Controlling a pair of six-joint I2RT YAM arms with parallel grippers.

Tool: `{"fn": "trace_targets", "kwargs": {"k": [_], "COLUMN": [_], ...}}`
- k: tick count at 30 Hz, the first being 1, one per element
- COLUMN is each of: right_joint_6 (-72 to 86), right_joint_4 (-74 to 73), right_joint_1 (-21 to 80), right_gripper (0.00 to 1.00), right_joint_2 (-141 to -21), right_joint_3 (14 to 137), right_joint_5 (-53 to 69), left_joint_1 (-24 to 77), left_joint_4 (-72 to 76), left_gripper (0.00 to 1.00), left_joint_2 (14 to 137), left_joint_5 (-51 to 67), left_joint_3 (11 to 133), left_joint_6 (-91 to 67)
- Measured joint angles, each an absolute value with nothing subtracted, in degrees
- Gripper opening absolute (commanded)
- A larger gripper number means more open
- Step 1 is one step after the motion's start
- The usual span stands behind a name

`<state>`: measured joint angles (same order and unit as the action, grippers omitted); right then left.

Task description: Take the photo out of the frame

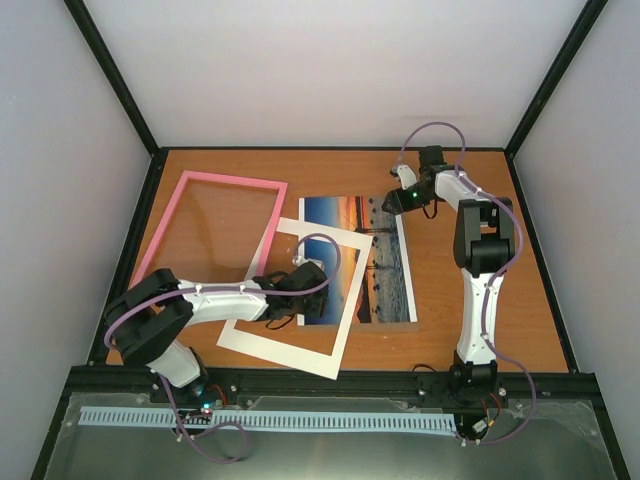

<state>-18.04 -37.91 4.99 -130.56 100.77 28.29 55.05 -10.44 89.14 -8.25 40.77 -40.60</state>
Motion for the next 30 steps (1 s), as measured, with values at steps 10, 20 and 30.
{"fn": "trace_targets", "kwargs": {"k": [10,20,30], "right_joint_6": [-18.4,-20.8,-28.4], "right_joint_4": [-37.6,-40.0,-41.3], "right_joint_1": [3.5,1.6,1.2], "right_gripper": [0.59,0.45,0.41], "right_joint_2": [-131.3,-135.4,-134.1], "right_joint_3": [101.2,106.9,102.4], "right_joint_5": [30.3,36.2,44.1], "left_joint_1": [55.0,55.0,55.0], "left_joint_4": [-10.5,-10.9,-12.0], "left_gripper": [0.67,0.67,0.67], "left_joint_2": [91.3,93.0,94.4], "left_joint_5": [-8.2,-7.9,-7.9], "left_joint_3": [42.9,44.8,46.6], "left_joint_6": [-40.5,-40.2,-39.6]}}
